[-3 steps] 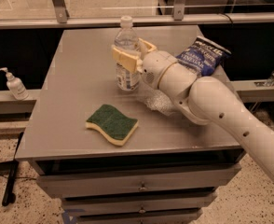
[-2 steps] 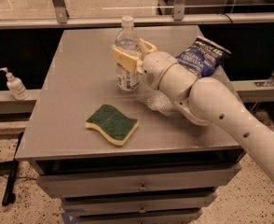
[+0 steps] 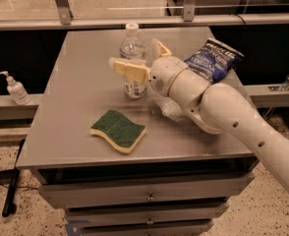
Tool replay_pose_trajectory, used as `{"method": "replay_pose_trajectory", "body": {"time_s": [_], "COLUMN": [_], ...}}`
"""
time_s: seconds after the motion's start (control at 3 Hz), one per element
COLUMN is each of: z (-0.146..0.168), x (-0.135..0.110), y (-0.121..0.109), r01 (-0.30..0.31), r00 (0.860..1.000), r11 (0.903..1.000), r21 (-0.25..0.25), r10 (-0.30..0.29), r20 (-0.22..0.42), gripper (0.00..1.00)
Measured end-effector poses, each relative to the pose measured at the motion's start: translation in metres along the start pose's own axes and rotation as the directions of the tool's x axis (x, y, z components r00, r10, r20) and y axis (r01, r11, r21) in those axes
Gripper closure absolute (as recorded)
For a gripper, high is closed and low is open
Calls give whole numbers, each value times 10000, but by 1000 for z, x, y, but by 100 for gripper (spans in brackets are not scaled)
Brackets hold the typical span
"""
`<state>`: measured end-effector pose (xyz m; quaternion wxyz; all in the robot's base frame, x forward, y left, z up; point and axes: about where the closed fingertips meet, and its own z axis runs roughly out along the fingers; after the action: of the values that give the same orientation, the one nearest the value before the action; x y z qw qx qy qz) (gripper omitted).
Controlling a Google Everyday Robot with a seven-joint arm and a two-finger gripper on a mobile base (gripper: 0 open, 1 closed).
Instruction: Place blue plastic bottle upright
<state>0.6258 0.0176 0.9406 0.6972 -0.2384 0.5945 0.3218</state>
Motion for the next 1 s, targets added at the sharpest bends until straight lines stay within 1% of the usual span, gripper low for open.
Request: {"method": "replay_pose_trajectory", "body": {"time_s": [0.33,0.67,1.0], "z": [0,-4,-19], "x": [0,-1,-11], "y": [0,-2,-15], "r01": [1,21,22], "r00": [10000,9998,9963], "r11": [10000,10000,10000], "r21": [-5,0,-79], "r10": [-1,-21,-28], "r20": [-2,-183,-857], "gripper": [0,0,0]}}
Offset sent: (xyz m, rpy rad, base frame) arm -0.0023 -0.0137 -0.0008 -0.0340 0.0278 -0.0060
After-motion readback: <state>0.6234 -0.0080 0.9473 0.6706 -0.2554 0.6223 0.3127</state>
